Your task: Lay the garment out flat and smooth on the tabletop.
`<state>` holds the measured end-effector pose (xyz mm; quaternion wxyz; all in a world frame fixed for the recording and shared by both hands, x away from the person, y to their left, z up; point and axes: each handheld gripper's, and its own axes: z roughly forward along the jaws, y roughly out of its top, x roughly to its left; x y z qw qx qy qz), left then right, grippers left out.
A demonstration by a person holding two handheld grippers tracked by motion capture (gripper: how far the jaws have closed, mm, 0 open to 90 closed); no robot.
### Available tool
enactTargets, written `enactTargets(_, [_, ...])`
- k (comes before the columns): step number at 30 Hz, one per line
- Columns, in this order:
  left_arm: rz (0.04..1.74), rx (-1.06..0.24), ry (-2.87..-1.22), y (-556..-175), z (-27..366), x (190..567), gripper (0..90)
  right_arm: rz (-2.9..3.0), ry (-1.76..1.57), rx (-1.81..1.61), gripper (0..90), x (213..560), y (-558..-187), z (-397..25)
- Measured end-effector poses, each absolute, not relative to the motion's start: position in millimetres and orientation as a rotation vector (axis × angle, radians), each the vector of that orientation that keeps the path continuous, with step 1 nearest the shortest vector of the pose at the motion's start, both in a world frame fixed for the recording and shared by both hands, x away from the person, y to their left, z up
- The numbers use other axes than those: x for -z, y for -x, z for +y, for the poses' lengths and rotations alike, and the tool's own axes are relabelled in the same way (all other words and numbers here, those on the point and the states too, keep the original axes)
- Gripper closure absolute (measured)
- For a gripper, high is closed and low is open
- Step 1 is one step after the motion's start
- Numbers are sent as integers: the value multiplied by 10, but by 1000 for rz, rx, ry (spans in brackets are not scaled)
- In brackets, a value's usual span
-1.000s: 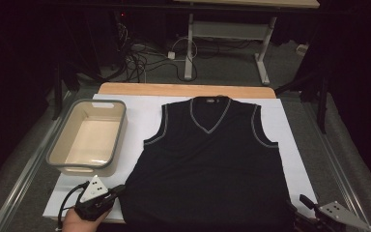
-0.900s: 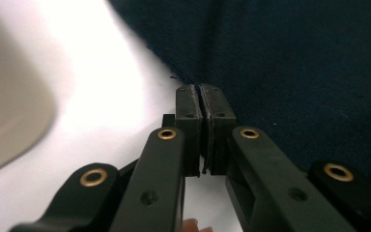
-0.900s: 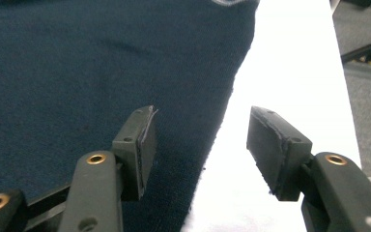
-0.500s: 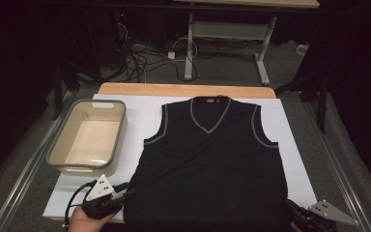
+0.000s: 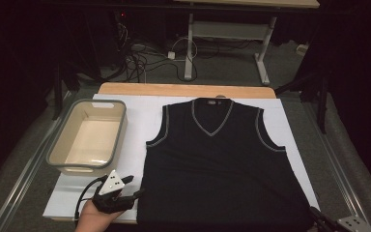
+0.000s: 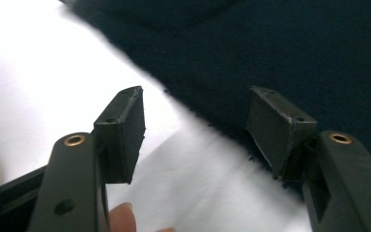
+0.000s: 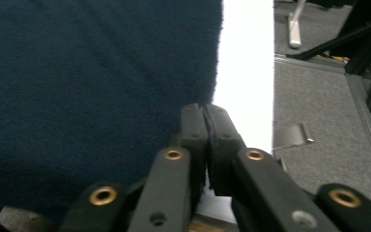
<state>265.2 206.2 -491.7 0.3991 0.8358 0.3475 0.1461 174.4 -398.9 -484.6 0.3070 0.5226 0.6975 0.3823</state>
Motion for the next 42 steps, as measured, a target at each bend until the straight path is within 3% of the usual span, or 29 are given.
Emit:
enactTargets(2, [893,-399,-2136,-2658,2006,4933,357,1860,-1363,-1016,689,4830,-1746,-3946])
enactTargets(5, [932,-439,-2169,-2690,1917,4945,312,1866,-1340,-1029,587,4811,-1749,-3906])
enactTargets(10, [953,-318,-2165,-2710,1831,4956,293,1869,-1326,-1050,534,4774,-1748,-3840])
enactTargets(11, [928,-298,-2165,-2691,1828,4948,374,1874,-1316,-1055,531,4768,-1748,-3821])
enactTargets(12, [901,-285,-2171,-2677,1817,4948,518,1879,-1311,-1059,528,4761,-1748,-3795])
enactTargets(15, [851,-257,-2180,-2666,1786,4947,772,1902,-1278,-1074,528,4739,-1767,-3715])
enactTargets(19, [828,-318,-2199,-2598,1826,4930,831,1938,-1222,-1101,528,4698,-1826,-3572])
enactTargets(28, [939,-409,-2152,-2281,2324,4812,834,2063,-1112,-1138,531,4731,-2014,-3214])
enactTargets(34, [939,-403,-2166,-2280,2242,4862,813,2102,-1097,-1166,531,4747,-2067,-3137])
enactTargets(39, [897,-368,-2121,-2268,1977,4795,524,2222,-1041,-1166,491,4828,-2099,-2886])
enactTargets(42, [836,-267,-2127,-2286,1669,4774,432,2281,-1025,-1184,405,4855,-2130,-2654])
